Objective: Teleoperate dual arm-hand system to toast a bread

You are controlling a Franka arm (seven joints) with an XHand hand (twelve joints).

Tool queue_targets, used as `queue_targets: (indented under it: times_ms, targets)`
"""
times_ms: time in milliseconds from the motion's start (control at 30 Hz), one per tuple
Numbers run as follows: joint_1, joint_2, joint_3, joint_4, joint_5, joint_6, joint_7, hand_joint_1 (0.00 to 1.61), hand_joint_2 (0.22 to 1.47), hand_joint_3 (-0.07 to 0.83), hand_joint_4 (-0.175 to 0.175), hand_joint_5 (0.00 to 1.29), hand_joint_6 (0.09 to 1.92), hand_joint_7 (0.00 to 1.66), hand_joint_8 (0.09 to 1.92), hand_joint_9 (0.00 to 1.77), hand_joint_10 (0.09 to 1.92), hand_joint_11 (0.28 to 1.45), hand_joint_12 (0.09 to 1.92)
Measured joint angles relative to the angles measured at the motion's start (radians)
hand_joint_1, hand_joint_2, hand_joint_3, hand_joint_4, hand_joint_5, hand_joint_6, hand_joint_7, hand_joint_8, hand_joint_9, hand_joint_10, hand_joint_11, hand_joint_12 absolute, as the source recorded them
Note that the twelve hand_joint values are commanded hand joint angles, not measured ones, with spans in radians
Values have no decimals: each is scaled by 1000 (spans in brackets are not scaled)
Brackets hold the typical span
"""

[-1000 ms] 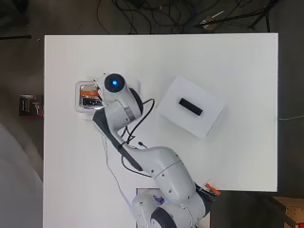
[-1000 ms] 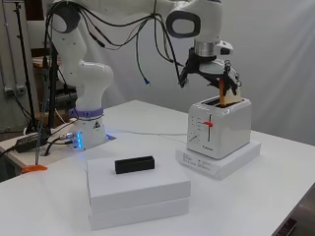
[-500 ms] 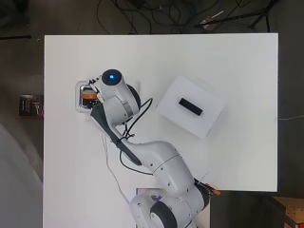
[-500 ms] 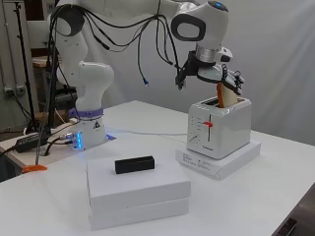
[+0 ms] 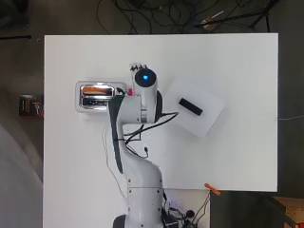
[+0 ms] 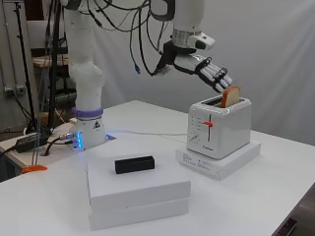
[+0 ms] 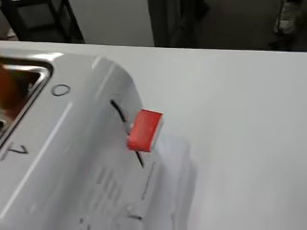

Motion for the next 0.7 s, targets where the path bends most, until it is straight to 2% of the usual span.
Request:
queue_targets:
  times_ms: [100,233,433,467,500,533,567,600,633,667,700]
  targets:
    - [-271,169,161,-1,150,3,-81,0,1077,4,-13,215,87,205,87,270,87,369,87]
    - [-468,290,331,-18,309,33,-193,0,1075,2,-59,219,87,229,87,306,87,375,87]
    - [-546,343,400,-49,375,61,-282,0,1055,0,-97,208,87,305,87,389,87,393,87]
    - [-562,350,408,-48,388,60,-299,0,1064,1,-103,214,87,380,87,469,87,414,87]
    - [-580,359,415,-47,397,58,-311,0,1081,2,-109,245,87,555,87,643,87,453,87]
    - [-596,367,424,-44,405,54,-318,0,1102,6,-116,294,87,795,87,900,92,533,87]
    - [-606,374,434,-41,408,52,-318,3,1124,6,-114,379,87,990,524,1100,616,595,410]
    - [-611,378,444,-40,406,52,-307,4,1135,5,-106,466,87,1128,1100,1281,1170,674,991]
    - [-614,380,448,-40,403,54,-292,2,1137,2,-98,527,87,1208,1495,1399,1529,765,1419]
    - [-617,383,451,-40,398,59,-273,4,1136,0,-91,564,87,1253,1719,1463,1727,831,1668]
    - [-620,385,454,-43,395,64,-255,7,1135,-1,-86,586,87,1277,1835,1495,1829,871,1799]
